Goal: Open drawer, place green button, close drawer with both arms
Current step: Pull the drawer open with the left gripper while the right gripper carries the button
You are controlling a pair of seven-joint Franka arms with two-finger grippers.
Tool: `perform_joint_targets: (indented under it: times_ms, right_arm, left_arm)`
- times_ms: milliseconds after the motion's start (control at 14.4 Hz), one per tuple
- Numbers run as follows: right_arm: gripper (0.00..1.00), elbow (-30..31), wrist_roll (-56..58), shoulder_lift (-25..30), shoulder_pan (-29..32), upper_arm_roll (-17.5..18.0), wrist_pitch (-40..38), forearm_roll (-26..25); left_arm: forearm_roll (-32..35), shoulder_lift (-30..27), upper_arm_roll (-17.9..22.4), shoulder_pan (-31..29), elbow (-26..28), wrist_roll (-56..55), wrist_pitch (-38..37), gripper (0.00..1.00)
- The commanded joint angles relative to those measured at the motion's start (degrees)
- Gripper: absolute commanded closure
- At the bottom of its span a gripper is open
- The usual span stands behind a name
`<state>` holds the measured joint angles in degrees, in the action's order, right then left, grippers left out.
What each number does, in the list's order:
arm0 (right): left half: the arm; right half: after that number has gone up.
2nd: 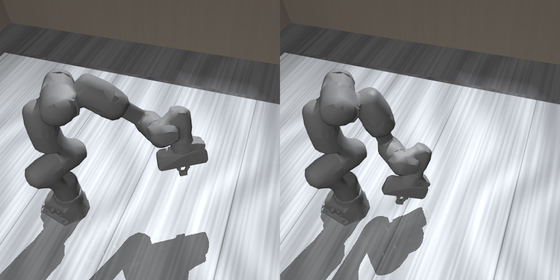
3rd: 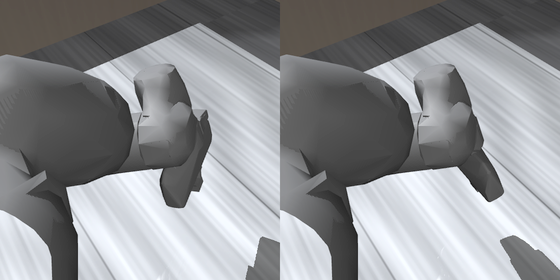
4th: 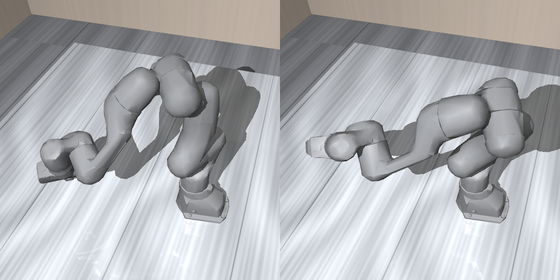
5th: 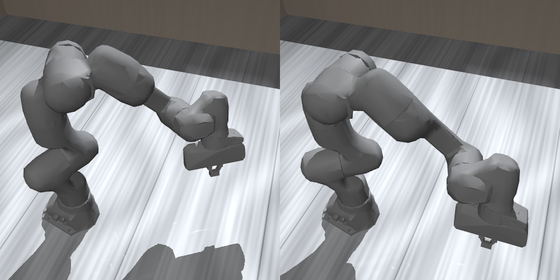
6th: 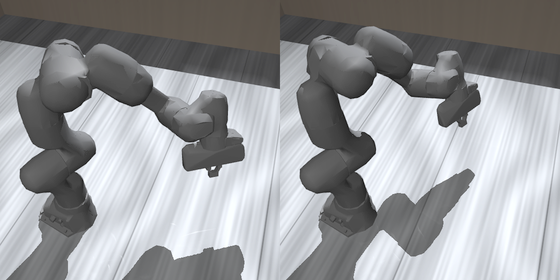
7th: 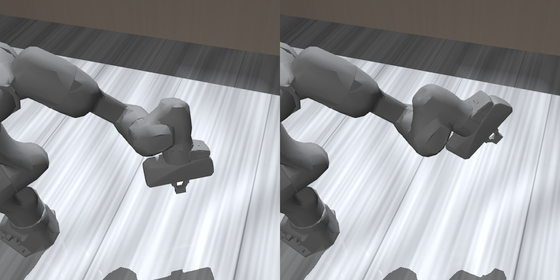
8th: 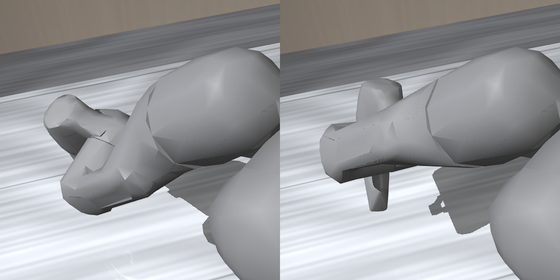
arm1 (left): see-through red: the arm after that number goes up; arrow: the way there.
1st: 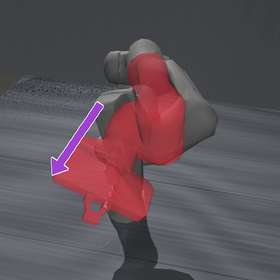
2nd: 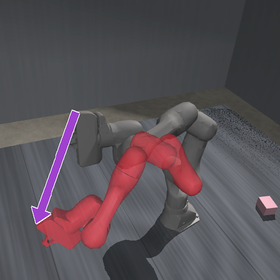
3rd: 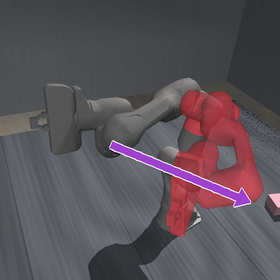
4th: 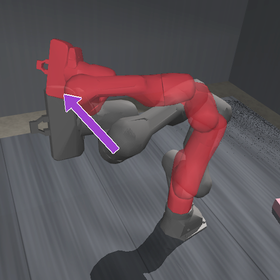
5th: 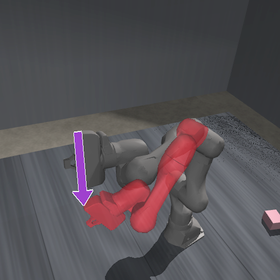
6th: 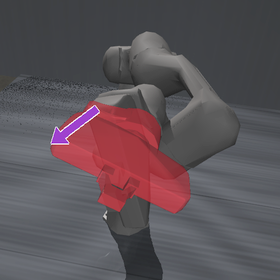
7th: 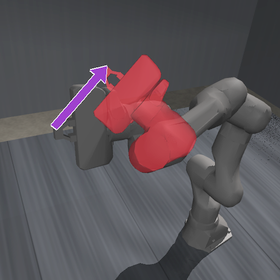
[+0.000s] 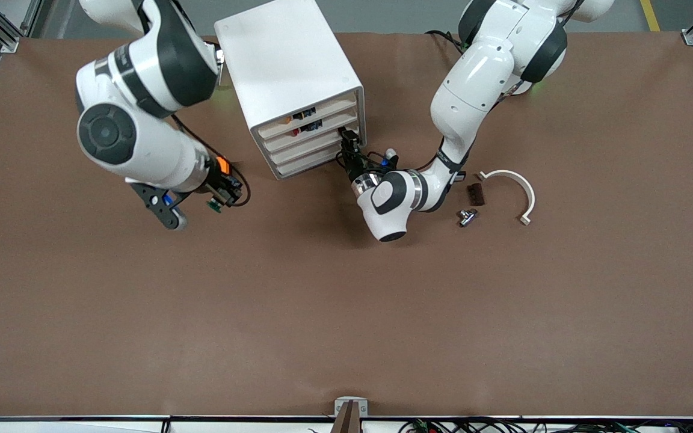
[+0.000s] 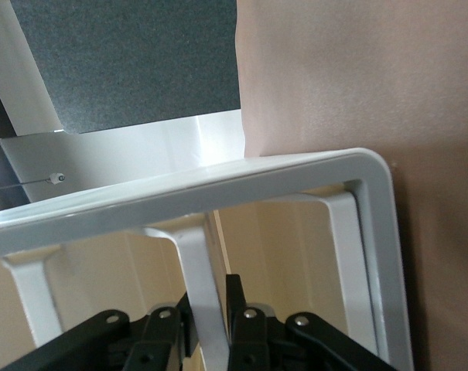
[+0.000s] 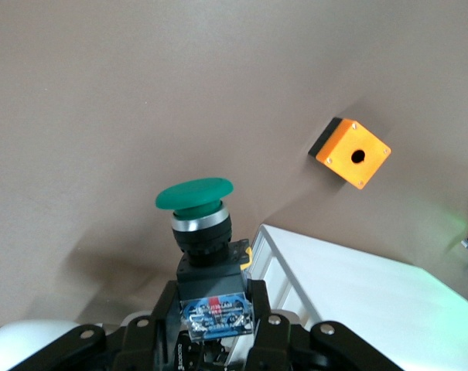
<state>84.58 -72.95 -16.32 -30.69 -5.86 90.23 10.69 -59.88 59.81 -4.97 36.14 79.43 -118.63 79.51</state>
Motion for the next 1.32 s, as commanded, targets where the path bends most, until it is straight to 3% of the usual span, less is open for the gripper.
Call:
perform_joint_targets:
  times_ms: [0, 485, 1109, 1179, 1248]
  right_arm:
    - [1.0, 0.85, -6.83, 2.34, -4.53, -0.46, -0.06, -4.08]
    - [1.0, 2.17, -21.26, 1.64, -12.54, -0.29, 1.87, -5.59]
    - [1.0, 11.65, -33.47, 0.77, -19.84, -0.38, 18.21, -5.5]
    - [1.0, 12.36, -34.62, 0.07, -20.8, -0.38, 20.05, -5.59]
    - [1.0, 12.54, -35.5, -0.64, -21.42, -0.38, 21.2, -5.68]
  left_arm:
    - [-1.55, 0.58, 0.14, -1.94, -1.03, -0.9, 0.03, 0.85]
    - [-2.43, 0.4, 0.49, -8.97, -1.56, -2.66, 0.21, 0.83]
    - [-2.43, 0.4, 0.49, -12.67, -2.0, -2.22, 0.91, 0.79]
    - [-2.43, 0.4, 0.58, -12.58, -2.0, -2.22, 1.0, 0.7]
    - [-2.43, 0.4, 0.58, -12.67, -2.0, -2.22, 1.08, 0.35]
